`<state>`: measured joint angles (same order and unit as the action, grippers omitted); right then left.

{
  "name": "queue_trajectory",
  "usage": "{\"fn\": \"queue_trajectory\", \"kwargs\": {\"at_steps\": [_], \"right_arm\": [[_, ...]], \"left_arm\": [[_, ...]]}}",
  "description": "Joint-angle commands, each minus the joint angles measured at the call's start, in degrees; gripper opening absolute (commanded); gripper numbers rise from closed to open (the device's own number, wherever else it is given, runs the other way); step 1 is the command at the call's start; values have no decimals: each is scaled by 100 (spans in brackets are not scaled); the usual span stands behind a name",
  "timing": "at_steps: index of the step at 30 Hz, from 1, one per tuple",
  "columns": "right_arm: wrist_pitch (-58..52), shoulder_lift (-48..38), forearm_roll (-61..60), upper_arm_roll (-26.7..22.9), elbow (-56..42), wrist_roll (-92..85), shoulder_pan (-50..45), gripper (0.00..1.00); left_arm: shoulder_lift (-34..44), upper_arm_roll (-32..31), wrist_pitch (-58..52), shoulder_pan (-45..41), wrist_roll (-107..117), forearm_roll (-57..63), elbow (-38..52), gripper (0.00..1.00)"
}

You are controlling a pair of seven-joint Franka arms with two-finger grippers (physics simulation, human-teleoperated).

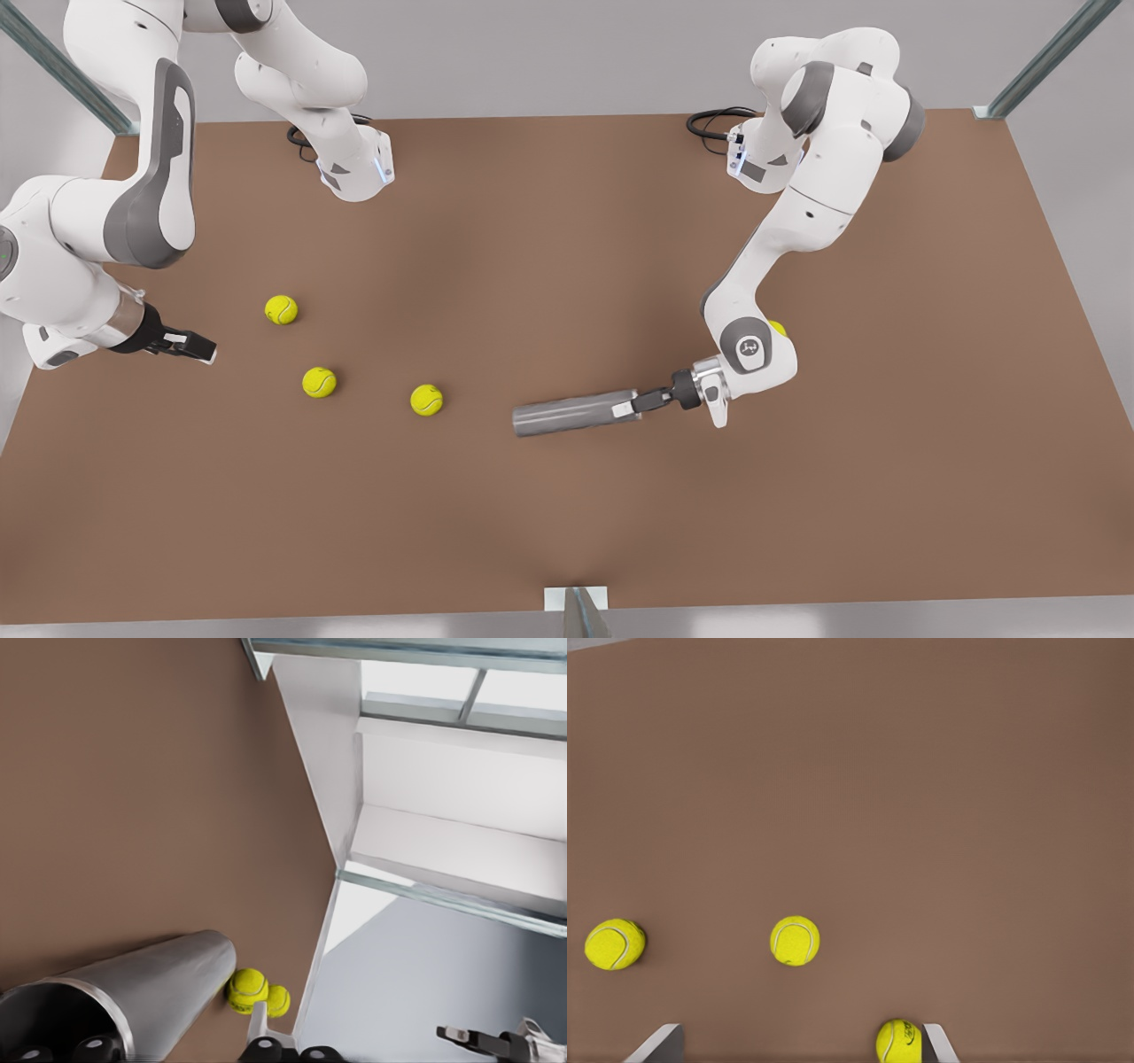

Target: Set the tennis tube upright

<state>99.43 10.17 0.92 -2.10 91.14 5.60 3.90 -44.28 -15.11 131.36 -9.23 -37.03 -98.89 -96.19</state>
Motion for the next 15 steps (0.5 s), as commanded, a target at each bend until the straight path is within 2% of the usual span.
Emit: {"fn": "queue_trajectory", "kwargs": {"at_steps": [1, 2, 3, 8, 12, 15], "right_arm": [[-3, -6, -4, -1, -8, 2, -12, 100], [-3, -6, -4, -1, -8, 2, -12, 100], [-3, -6, -4, -1, -8, 2, -12, 100], [-12, -6, -4, -1, -8, 2, -4, 100], [-12, -6, -4, -1, -8, 2, -12, 100], [-12, -6, -4, -1, -8, -6, -12, 100]], "left_arm": [[7, -1, -66, 0, -164, -16, -5, 35], [7, -1, -66, 0, -164, -16, -5, 25], [7, -1, -57, 0, -164, -16, 3, 21], [51, -1, -40, 0, -111, -25, -23, 21], [508, 43, -66, 9, 548, 54, -146, 21], [692, 69, -14, 0, 1031, 564, -155, 21]]}}
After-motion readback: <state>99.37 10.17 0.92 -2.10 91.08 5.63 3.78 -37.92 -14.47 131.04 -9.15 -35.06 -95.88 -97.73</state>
